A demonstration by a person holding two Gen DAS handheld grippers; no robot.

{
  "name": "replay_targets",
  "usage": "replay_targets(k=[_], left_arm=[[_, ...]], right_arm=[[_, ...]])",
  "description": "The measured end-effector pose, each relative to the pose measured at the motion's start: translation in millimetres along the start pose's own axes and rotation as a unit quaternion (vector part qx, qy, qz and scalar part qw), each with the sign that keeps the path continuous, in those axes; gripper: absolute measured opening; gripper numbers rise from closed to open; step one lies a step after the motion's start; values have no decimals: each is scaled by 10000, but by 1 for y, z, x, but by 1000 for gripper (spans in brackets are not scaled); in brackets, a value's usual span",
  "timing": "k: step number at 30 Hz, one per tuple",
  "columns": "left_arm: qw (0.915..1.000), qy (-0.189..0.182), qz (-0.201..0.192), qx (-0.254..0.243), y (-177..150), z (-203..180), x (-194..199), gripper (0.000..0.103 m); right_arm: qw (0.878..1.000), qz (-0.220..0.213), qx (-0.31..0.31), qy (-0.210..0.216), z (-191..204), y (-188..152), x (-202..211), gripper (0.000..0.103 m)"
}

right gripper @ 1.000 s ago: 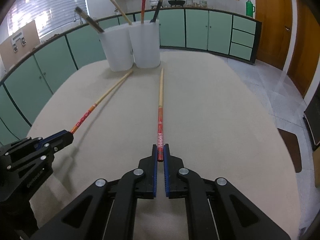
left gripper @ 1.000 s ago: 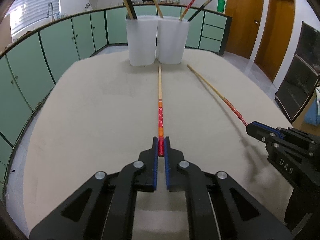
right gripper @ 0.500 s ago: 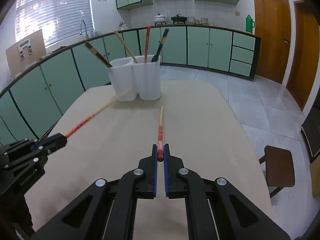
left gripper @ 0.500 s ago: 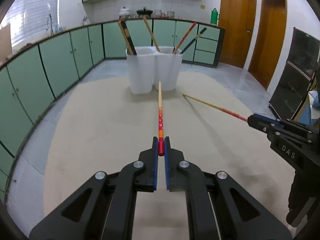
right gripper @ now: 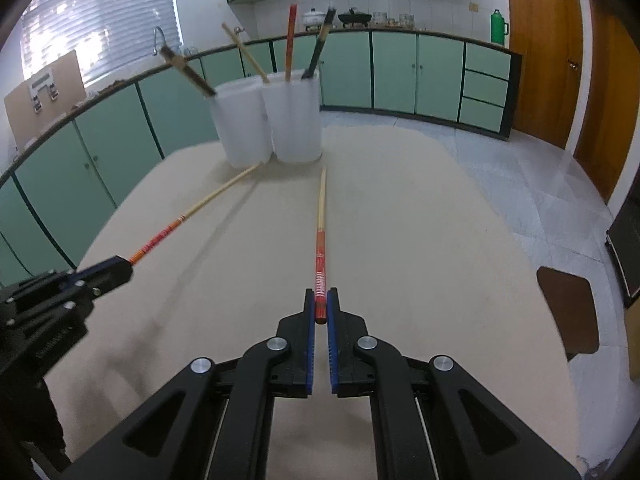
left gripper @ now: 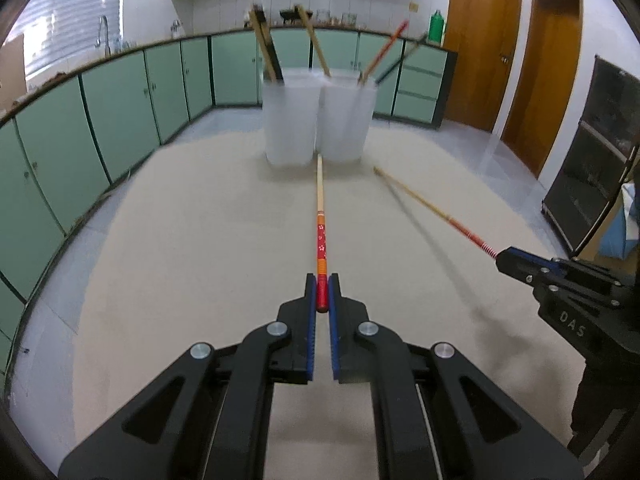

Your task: Organize utensils

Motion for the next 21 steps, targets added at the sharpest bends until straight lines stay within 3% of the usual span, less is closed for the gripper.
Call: replay_targets(k=[4, 8, 13, 21], left_arm=[[9995, -61, -301, -52, 21, 2, 22, 5], [9995, -168, -257, -125, 38, 1, 31, 5], [9997, -223, -94, 31, 32, 6, 27, 5], [9990, -243, -362, 58, 46, 10, 49, 5]], right_arm=[[9996, -273, 58, 42, 0, 21, 17, 6], [9984, -548, 158, 30, 1, 40, 34, 6], [9987, -501, 130, 42, 1, 38, 33, 6], [9983, -563, 159, 82, 5, 43, 37, 6]])
Point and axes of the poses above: each gripper's, at about its wrist camera, not at the fingertips, and x roughly against the way its jaws point, z to its left, y to its top, the point moved 3 cm from there along -x, roughly the way its jaws point, and after that the axes turned 3 degrees about y, right-handed, at the moved point
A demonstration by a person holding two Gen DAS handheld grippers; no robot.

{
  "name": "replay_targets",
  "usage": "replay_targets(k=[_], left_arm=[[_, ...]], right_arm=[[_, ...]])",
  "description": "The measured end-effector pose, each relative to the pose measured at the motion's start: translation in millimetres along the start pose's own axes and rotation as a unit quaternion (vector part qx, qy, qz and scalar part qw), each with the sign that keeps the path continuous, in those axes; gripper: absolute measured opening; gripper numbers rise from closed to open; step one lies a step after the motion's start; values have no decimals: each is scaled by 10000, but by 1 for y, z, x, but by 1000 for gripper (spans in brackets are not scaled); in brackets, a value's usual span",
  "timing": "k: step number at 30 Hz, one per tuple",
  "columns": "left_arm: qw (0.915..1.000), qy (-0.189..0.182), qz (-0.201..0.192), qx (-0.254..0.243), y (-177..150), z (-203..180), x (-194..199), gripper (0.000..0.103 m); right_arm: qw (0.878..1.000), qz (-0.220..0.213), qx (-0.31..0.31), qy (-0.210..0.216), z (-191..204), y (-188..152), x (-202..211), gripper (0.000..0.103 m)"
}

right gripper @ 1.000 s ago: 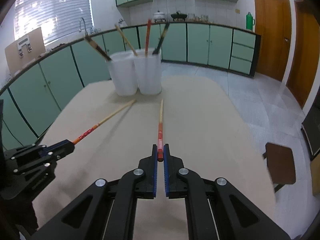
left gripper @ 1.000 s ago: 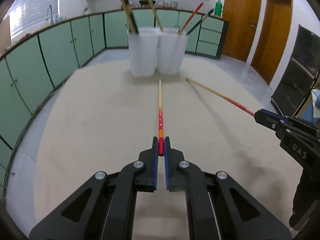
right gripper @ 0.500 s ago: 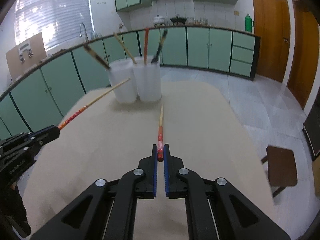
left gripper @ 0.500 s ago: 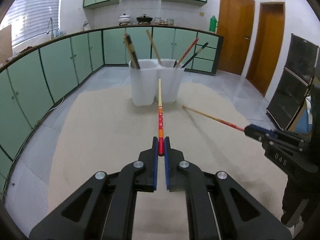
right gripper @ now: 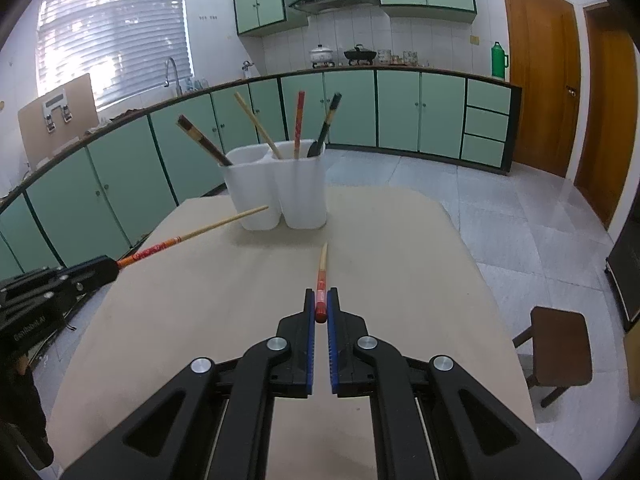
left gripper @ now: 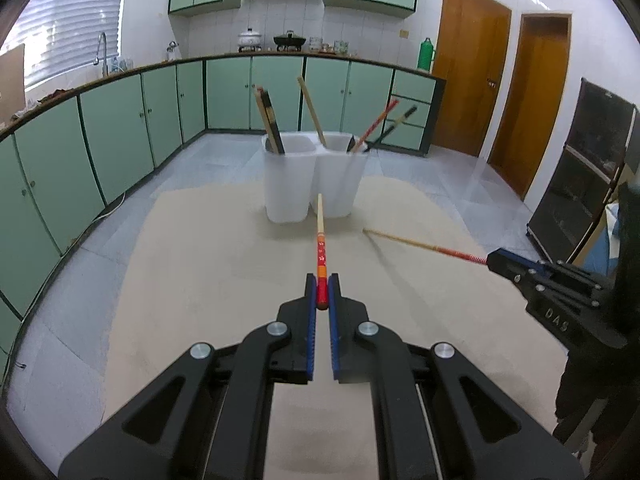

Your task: Organize utensils

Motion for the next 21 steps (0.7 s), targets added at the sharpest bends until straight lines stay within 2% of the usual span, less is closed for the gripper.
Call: replay_targets(k=[4, 7, 13, 17, 21], left_arm=[[9999, -11, -79, -87, 12, -1, 8, 5], [9999, 4, -58, -135, 3, -2, -2, 5], [9991, -6, 410, 92, -32, 7, -33, 5], [9997, 33, 222, 111, -27, 9, -24, 5], [9999, 11, -160, 53, -1, 9, -3, 5]], right_arm=[[10000, -38, 6, 14, 1, 2, 1, 6], [10000, 19, -17, 10, 2, -4, -4, 6], [9994, 348, -52, 15, 4, -31, -18, 6], [9995, 305, -90, 27, 2, -28, -15, 6], [10000, 51, 7, 37, 2, -7, -4, 6]])
Point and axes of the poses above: each gripper's, at about its wrist camera, not at the fingertips, and x roughly against the way its jaws point, z to its left, y to its top, the point moved 3 cm from there along -x, roughly the way its jaws point, and after that the axes turned 3 degrees about y, right-handed, at the moved point
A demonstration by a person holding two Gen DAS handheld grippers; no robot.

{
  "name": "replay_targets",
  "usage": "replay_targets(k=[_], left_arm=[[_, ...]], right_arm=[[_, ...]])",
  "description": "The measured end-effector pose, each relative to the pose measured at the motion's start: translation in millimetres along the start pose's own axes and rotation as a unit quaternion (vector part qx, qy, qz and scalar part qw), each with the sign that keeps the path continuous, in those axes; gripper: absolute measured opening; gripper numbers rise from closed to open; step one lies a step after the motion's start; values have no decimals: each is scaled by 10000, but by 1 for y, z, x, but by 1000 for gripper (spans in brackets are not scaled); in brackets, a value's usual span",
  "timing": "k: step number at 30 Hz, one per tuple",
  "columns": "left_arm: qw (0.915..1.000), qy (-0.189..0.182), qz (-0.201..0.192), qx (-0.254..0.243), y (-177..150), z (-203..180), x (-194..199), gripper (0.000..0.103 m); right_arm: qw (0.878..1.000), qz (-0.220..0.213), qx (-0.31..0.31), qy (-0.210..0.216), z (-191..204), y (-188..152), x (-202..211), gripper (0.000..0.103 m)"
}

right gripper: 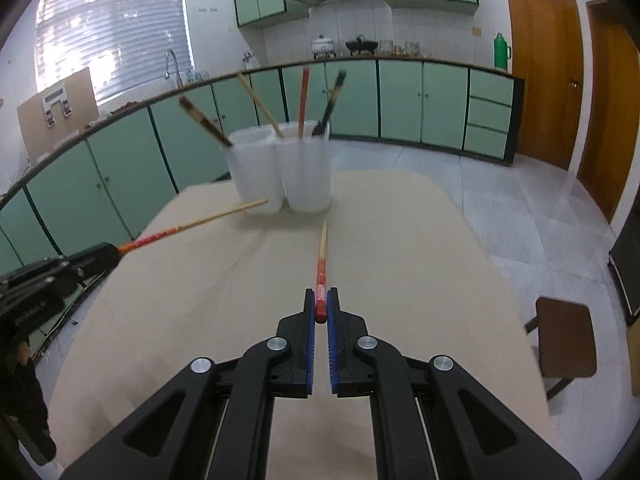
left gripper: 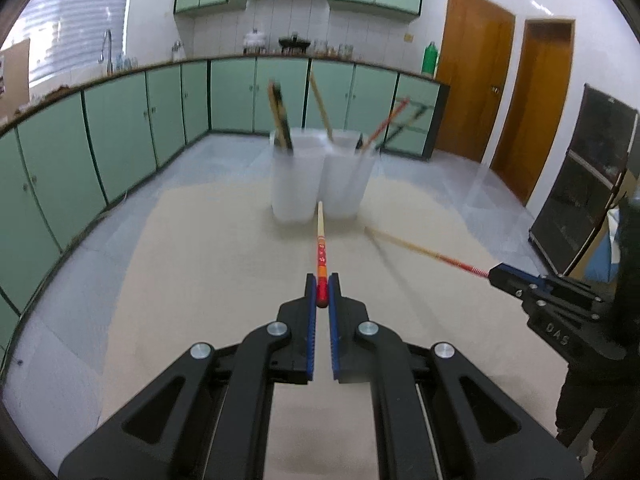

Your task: Organize utensils

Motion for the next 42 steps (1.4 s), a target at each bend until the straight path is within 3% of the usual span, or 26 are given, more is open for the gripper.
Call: replay_targets(k=[3, 7, 13, 19, 25, 29, 33, 37, 42], left_arm=[[9998, -42, -150, -115, 20, -2, 12, 5], [9996, -64, -37, -286, 34, -6, 15, 5], [9998, -191, 104, -46, 24, 0, 9, 5], [9989, -48, 12, -464, 42, -3, 24, 5], [9985, -109, 35, -531, 52, 0, 31, 5], [9993, -191, 123, -293, 33, 6, 13, 5], [9993, -69, 354, -51, -8, 10, -19, 5], [9978, 88, 637, 136, -46, 10, -43, 5], [9963, 209, 820, 161, -70, 7, -58, 5]], right_arm=[[9998, -200, 98, 8, 1, 20, 8, 6], [9992, -382, 127, 48, 0, 42, 15, 6], [9994, -301, 135, 38, 1, 38, 13, 6], [9984, -477, 313, 42, 3, 60, 20, 6], [9982, -525, 264, 114, 8, 71, 17, 6], [9984, -492, 283, 65, 15, 54, 20, 6], [9990, -344, 276, -86, 15, 21, 27, 6], [9998, 45, 100, -165, 9, -23, 24, 6], [9987, 442, -94, -252, 2, -58, 6, 6]])
Point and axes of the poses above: each gripper's, at about its wrist camera, not at the fingertips, and x roughly against the way its jaws point, z to its left, y to its top, the point moved 3 cm from there along -x, roughly the way its jaws point, and after that the axes turned 3 degrees about y, right-handed, at the moved point
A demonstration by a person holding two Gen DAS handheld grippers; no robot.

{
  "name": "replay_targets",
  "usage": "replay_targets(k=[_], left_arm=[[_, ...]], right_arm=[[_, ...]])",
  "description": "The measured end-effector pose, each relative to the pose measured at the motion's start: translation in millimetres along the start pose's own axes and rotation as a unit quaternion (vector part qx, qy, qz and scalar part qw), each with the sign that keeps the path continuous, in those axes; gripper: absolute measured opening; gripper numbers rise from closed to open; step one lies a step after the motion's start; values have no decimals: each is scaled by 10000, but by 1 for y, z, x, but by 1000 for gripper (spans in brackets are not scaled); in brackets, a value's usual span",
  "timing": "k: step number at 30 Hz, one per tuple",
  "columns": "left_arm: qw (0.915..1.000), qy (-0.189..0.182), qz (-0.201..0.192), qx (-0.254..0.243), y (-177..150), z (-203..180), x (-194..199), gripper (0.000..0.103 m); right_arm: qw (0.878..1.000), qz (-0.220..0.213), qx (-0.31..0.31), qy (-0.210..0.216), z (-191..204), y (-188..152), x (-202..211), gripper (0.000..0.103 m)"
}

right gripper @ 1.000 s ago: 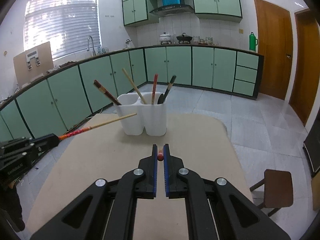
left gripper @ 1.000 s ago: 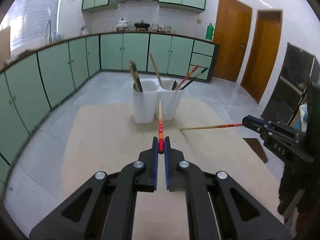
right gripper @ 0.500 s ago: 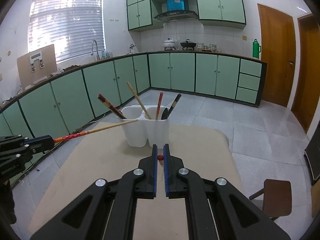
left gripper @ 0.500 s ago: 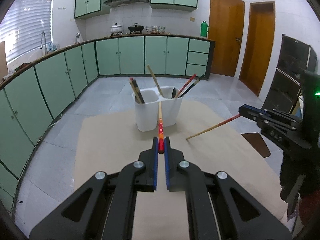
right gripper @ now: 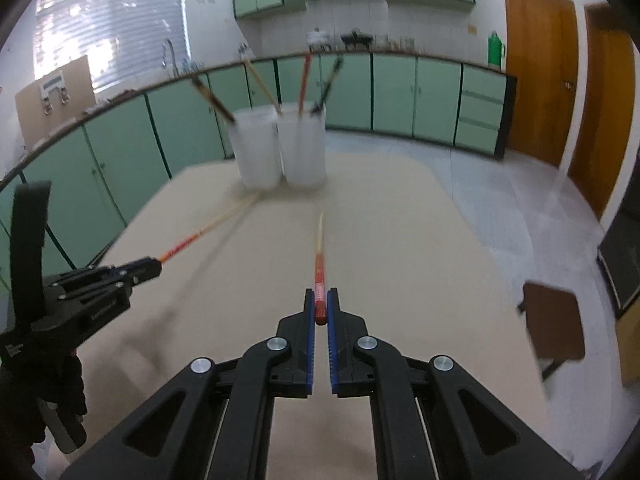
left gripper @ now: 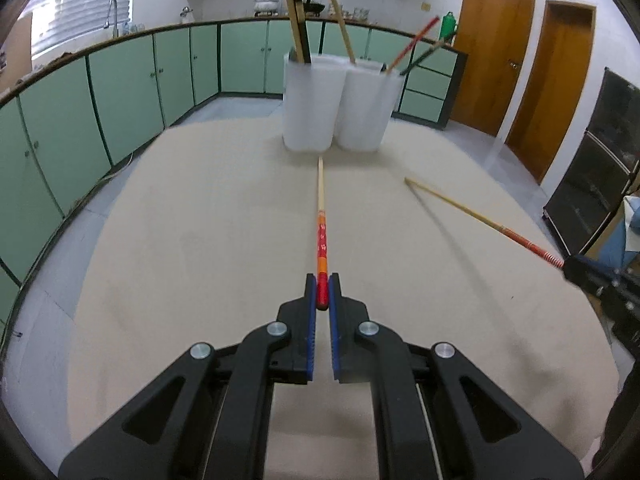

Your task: Organize utensils

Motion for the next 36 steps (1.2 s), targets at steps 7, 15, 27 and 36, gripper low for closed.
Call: replay_targets(k=[7, 15, 27, 36], left_arm=[[9994, -102, 319, 28, -14, 1, -19, 6], [9984, -274, 500, -10, -29, 3, -16, 45], [9986, -211, 461, -131, -34, -2, -16, 36], [9981, -243, 482, -287, -32, -14, -20, 5]], right_arm=[[9994, 332, -104, -16, 1, -20, -41, 6], [9975, 649, -220, 143, -3, -30, -56, 6], [9971, 642, -316, 276, -5, -34, -54, 8], [9971, 638, -316, 262, -6, -33, -57, 8]])
Point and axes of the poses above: each gripper's, at about its wrist camera, not at the fingertips, and x roughly against the way its jaws point, z to its left, y to its top, the point moved 3 cm from there along -x, roughly the way its jaws point, and after that the axes turned 3 degrees about y, right-handed, at the moved point
